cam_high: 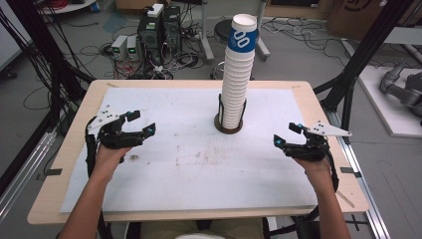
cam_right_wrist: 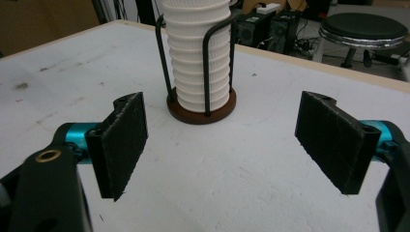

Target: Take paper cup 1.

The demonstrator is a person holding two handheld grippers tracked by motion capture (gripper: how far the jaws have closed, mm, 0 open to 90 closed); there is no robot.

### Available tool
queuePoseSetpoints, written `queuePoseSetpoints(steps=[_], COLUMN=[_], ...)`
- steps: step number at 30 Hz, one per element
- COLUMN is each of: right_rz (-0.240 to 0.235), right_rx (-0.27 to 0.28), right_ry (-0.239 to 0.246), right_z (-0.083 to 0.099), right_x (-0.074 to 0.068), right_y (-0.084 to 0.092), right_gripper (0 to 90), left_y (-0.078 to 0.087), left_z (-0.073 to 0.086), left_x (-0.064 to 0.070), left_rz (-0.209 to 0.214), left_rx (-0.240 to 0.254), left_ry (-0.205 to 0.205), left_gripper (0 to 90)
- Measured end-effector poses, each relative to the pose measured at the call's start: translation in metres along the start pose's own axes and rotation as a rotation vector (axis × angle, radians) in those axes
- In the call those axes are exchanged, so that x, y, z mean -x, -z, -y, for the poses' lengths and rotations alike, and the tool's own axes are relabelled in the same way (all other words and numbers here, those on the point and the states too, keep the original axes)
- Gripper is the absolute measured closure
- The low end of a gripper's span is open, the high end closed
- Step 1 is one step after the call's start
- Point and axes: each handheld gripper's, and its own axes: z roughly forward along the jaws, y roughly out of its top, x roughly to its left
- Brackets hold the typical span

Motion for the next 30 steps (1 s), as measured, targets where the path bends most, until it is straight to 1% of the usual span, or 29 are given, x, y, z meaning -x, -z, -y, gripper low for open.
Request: queuePoseSetpoints(steps=[1, 2, 3, 4, 6, 7, 9, 10, 11, 12, 13, 14, 15, 16, 17, 18, 19, 20, 21, 22, 23, 24, 25, 26, 27, 28, 29, 30], right_rz=[-0.006, -0.006, -0.022, -0.022, -0.044, -0.059, -0.066, -0.078, -0.087, -0.087, -0.103, -0.103, -0.14, -0.14, -0.162, -0.162, -0.176, -0.176, -0.189, -0.189, -0.192, -0.192, -0.201, -0.201, -0.207, -0.207, -0.204, -0.204], right_rx=[0.009, 0.009, 0.021, 0.021, 0.03, 0.033, 0.038, 0.043, 0.044, 0.044, 0.055, 0.055, 0.072, 0.072, 0.096, 0.096, 0.094, 0.094, 0.101, 0.101, 0.1, 0.1, 0.095, 0.095, 0.104, 0.104, 0.094, 0.094], right_ry=[0.005, 0.005, 0.005, 0.005, 0.006, 0.021, 0.026, 0.029, 0.035, 0.035, 0.05, 0.05, 0.061, 0.061, 0.082, 0.082, 0.095, 0.095, 0.104, 0.104, 0.109, 0.109, 0.107, 0.107, 0.115, 0.115, 0.12, 0.12], right_z=[-0.004, -0.004, -0.01, -0.01, -0.018, -0.026, -0.03, -0.037, -0.048, -0.048, -0.063, -0.063, -0.076, -0.076, -0.091, -0.091, -0.106, -0.106, -0.12, -0.12, -0.132, -0.132, -0.142, -0.142, -0.15, -0.15, -0.155, -0.155], right_x=[-0.002, -0.002, -0.004, -0.004, -0.006, -0.009, -0.01, -0.011, -0.011, -0.011, -0.011, -0.011, -0.011, -0.011, -0.012, -0.012, -0.011, -0.011, -0.009, -0.009, -0.008, -0.008, -0.005, -0.005, -0.003, -0.003, -0.001, -0.001], right_y=[0.0, 0.0, 0.0, 0.0, -0.002, -0.006, -0.008, -0.011, -0.016, -0.016, -0.02, -0.02, -0.024, -0.024, -0.029, -0.029, -0.036, -0.036, -0.043, -0.043, -0.05, -0.05, -0.056, -0.056, -0.061, -0.061, -0.065, -0.065], right_gripper=[19.5, 19.5, 19.4, 19.4, 19.4, 19.4, 19.4, 19.4, 19.4, 19.4, 19.4, 19.4, 19.4, 19.4, 19.4, 19.4, 19.4, 19.4, 19.4, 19.4, 19.4, 19.4, 19.4, 19.4, 19.4, 19.4, 19.4, 19.4], left_y=[-0.001, -0.001, -0.002, -0.002, -0.004, -0.004, -0.005, -0.005, -0.006, -0.006, -0.006, -0.006, -0.007, -0.007, -0.008, -0.008, -0.008, -0.009, -0.009, -0.009, -0.008, -0.008, -0.008, -0.008, -0.009, -0.009, -0.009, -0.009], left_z=[0.0, 0.0, 0.0, 0.0, 0.0, 0.0, 0.0, 0.0, 0.0, 0.0, 0.0, 0.0, 0.0, 0.0, 0.002, 0.002, 0.002, 0.002, 0.003, 0.003, 0.003, 0.003, 0.003, 0.003, 0.003, 0.003, 0.004, 0.004], left_x=[0.0, 0.001, 0.001, 0.001, 0.002, 0.002, 0.002, 0.003, 0.003, 0.003, 0.003, 0.004, 0.004, 0.004, 0.004, 0.004, 0.005, 0.005, 0.006, 0.006, 0.006, 0.006, 0.005, 0.005, 0.005, 0.005, 0.004, 0.004], left_rz=[0.0, 0.003, 0.005, 0.007, 0.013, 0.016, 0.015, 0.019, 0.025, 0.025, 0.027, 0.03, 0.033, 0.033, 0.036, 0.036, 0.037, 0.04, 0.043, 0.044, 0.046, 0.046, 0.045, 0.045, 0.045, 0.045, 0.046, 0.046], left_rx=[0.0, -0.002, -0.002, -0.003, -0.005, -0.006, -0.003, -0.005, -0.006, -0.006, -0.008, -0.011, -0.013, -0.013, -0.017, -0.017, -0.022, -0.022, -0.021, -0.023, -0.021, -0.021, -0.02, -0.02, -0.019, -0.02, -0.022, -0.022], left_ry=[-0.002, 0.001, -0.001, -0.001, 0.001, -0.001, 0.005, 0.004, 0.001, 0.001, 0.002, 0.0, 0.001, 0.001, 0.001, 0.001, 0.0, -0.003, 0.001, -0.002, -0.004, -0.004, -0.004, -0.004, 0.001, 0.002, 0.001, 0.001], left_gripper=[16.8, 16.8, 16.8, 16.8, 16.8, 16.8, 16.8, 16.8, 16.9, 16.9, 16.8, 16.8, 16.8, 16.8, 16.9, 16.9, 16.9, 16.9, 16.8, 16.8, 16.9, 16.9, 16.9, 16.8, 16.9, 16.9, 16.9, 16.9])
